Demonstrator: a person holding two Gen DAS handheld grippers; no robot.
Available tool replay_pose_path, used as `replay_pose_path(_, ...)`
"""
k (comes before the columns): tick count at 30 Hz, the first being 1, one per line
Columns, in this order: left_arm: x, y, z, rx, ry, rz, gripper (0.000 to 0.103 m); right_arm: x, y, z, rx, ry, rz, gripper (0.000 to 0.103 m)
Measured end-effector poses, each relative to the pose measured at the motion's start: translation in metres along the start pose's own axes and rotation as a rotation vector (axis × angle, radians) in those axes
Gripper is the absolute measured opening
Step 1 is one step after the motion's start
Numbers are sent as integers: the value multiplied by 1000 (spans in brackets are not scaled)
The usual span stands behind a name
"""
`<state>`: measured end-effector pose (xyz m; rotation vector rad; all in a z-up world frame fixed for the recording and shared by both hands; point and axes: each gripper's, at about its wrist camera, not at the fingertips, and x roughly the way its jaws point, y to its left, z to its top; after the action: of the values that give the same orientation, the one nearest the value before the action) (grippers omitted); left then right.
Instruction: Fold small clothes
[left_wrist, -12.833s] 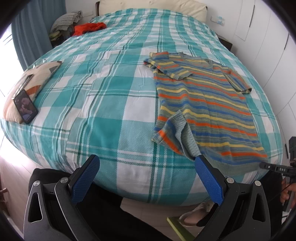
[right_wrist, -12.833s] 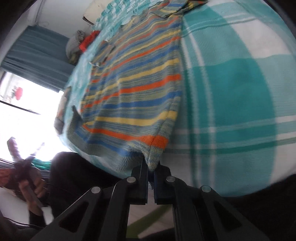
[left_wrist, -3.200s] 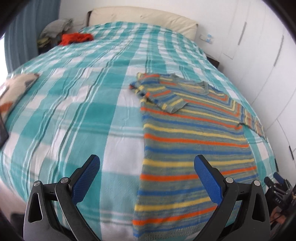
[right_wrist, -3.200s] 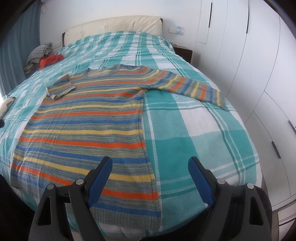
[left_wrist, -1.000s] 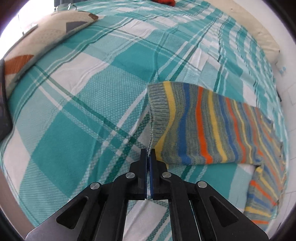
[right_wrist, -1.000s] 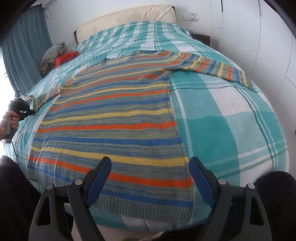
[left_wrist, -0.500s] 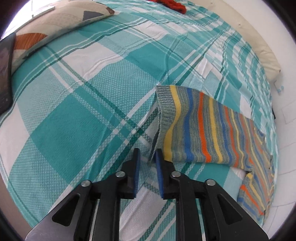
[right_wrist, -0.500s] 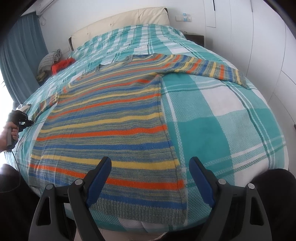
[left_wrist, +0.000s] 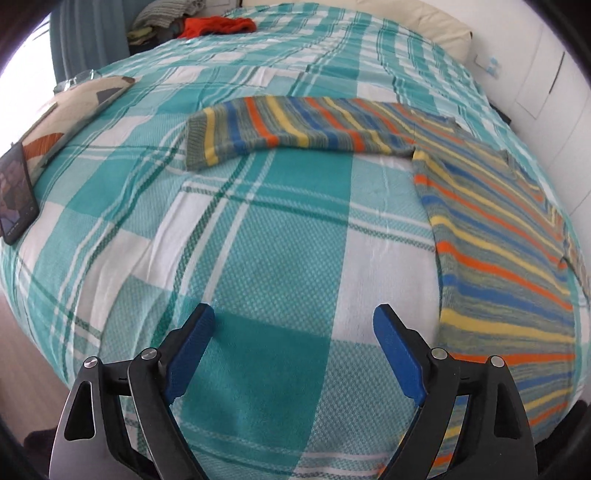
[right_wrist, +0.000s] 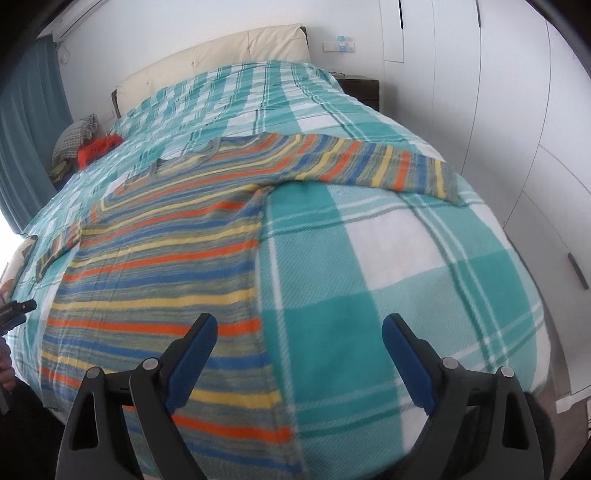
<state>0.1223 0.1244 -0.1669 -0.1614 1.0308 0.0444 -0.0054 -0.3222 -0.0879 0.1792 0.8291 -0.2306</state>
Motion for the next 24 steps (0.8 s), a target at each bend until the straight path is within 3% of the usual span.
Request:
replay_pose_path(5, 8, -5, -5, 19, 12, 30, 92, 31, -20, 6, -44, 19, -61, 90)
replay_pose_path(9, 14, -10, -15, 50, 30, 59, 99, 51, -32, -8, 56, 87, -60, 91)
replay_pose_path(15, 18, -10, -16, 50, 35, 62, 102, 60, -27, -15, 32, 92, -83, 100)
replay_pose_path(24, 17, -11, -17, 57, 35, 69, 102, 59, -27, -18, 34, 82, -80, 101)
